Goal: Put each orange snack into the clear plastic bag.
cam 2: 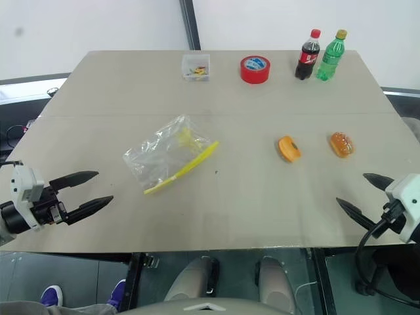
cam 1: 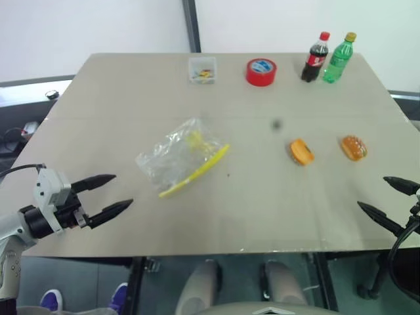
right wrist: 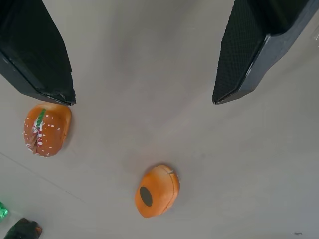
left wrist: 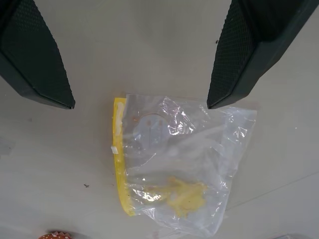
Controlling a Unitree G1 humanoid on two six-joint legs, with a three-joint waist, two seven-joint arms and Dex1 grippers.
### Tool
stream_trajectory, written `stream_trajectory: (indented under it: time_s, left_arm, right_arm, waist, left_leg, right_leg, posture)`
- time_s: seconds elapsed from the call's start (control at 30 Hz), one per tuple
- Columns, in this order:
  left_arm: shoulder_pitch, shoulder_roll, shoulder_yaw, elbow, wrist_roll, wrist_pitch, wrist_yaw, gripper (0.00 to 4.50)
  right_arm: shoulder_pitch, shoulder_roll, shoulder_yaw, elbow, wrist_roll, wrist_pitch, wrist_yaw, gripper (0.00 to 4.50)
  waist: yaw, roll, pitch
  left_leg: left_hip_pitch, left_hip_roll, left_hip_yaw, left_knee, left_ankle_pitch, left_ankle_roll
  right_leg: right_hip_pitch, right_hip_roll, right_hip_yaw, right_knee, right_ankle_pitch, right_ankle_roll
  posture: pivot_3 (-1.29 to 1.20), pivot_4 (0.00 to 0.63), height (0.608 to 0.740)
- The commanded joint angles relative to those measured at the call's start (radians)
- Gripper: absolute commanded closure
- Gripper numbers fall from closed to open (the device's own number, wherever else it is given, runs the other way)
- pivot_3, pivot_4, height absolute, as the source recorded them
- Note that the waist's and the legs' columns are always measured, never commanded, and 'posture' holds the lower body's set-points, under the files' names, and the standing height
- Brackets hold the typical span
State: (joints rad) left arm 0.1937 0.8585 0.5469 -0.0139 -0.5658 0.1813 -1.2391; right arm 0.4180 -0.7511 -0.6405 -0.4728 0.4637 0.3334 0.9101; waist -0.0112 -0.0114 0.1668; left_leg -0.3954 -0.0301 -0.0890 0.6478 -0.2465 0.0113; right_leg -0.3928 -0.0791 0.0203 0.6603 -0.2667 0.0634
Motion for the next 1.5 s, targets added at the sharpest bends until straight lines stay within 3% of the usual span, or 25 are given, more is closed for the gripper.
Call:
stream_trajectory:
  time_s: [0.03,0.33,0.47,0.57,0.7,0.87,1.03,1.27,1.5]
  left_arm:
    - [-0.015,-0.006,0.004,-0.047,-0.022,0.012,0.024,0.02]
    - [-0.037,-0.067,-0.029,-0.141,-0.065,0.156,0.159,0.02]
    - [-0.022,-0.018,0.023,-0.196,-0.229,0.551,0.337,0.02]
    - [-0.058,0.039,0.045,-0.131,-0.359,0.826,0.398,0.02]
    - [-0.145,0.001,0.103,0.024,-0.435,0.998,0.519,0.02]
    - [-0.248,-0.083,0.083,0.093,-0.466,1.101,0.619,0.02]
    - [-0.38,-0.157,-0.016,0.195,-0.433,1.157,0.653,0.02]
    - [-0.584,-0.255,-0.009,0.357,-0.417,1.22,0.725,0.02]
    - [-0.559,-0.277,0.016,0.341,-0.499,1.255,0.593,0.02]
  right_arm:
    - [-0.034,-0.006,-0.004,-0.031,0.016,0.006,-0.029,0.0]
    - [-0.133,0.012,0.102,-0.102,0.034,0.065,-0.117,0.0]
    - [-0.214,0.013,0.21,-0.148,0.034,0.084,-0.146,0.0]
    - [-0.288,0.021,0.307,-0.183,0.019,0.09,-0.172,0.0]
    - [-0.361,0.017,0.439,-0.241,-0.051,0.098,-0.217,0.0]
    - [-0.389,0.028,0.505,-0.243,-0.08,0.085,-0.228,0.0]
    - [-0.376,0.029,0.517,-0.247,-0.103,0.081,-0.232,0.0]
    - [-0.345,0.031,0.5,-0.262,-0.131,0.084,-0.245,0.0]
    - [-0.308,0.04,0.49,-0.284,-0.145,0.08,-0.267,0.0]
  waist:
    - [0.0,0.0,0.0]
    - [-0.001,0.0,0.0]
    - [-0.004,0.0,0.0]
    - [-0.005,0.0,0.0]
    - [-0.002,0.0,0.001]
    - [0.005,-0.001,0.0]
    - [0.019,0.002,-0.002]
    - [0.024,0.002,-0.004]
    - [0.014,0.002,-0.004]
  left_leg:
    - [0.0,0.0,0.0,0.0,0.0,0.0]
    - [0.0,0.0,0.0,0.0,0.0,0.0]
    - [0.0,0.0,0.001,0.0,0.0,0.0]
    - [0.0,0.001,0.0,0.0,0.0,0.0]
    - [0.0,0.001,-0.001,0.001,0.0,0.0]
    - [0.0,-0.001,-0.001,0.001,0.0,0.0]
    - [0.001,-0.001,-0.001,0.002,0.0,0.0]
    - [0.002,-0.003,-0.001,0.003,0.0,0.0]
    - [0.002,-0.002,0.0,0.003,0.0,-0.001]
  right_leg:
    - [0.0,0.0,0.0,0.0,0.0,0.0]
    - [-0.001,0.003,0.0,0.0,0.0,0.0]
    - [-0.001,0.003,0.001,0.001,0.0,0.0]
    - [-0.002,0.006,0.001,0.002,0.0,0.001]
    - [-0.001,0.007,0.001,0.003,0.0,0.001]
    - [-0.001,0.006,0.001,0.002,0.0,0.001]
    - [-0.001,0.005,0.001,0.003,0.001,0.001]
    - [0.001,0.005,0.001,0.003,0.001,0.001]
    - [0.0,0.006,0.002,0.003,0.001,0.001]
  posture:
    - [0.0,0.15,0.74]
    - [0.0,0.15,0.74]
    - [0.0,0.15,0.74]
    - [0.0,0.15,0.74]
    - [0.0,0.15,0.74]
    - [0.0,0.15,0.74]
    - [0.0,0.15,0.74]
    - [0.0,0.15,0.74]
    - [0.0,0.15,0.74]
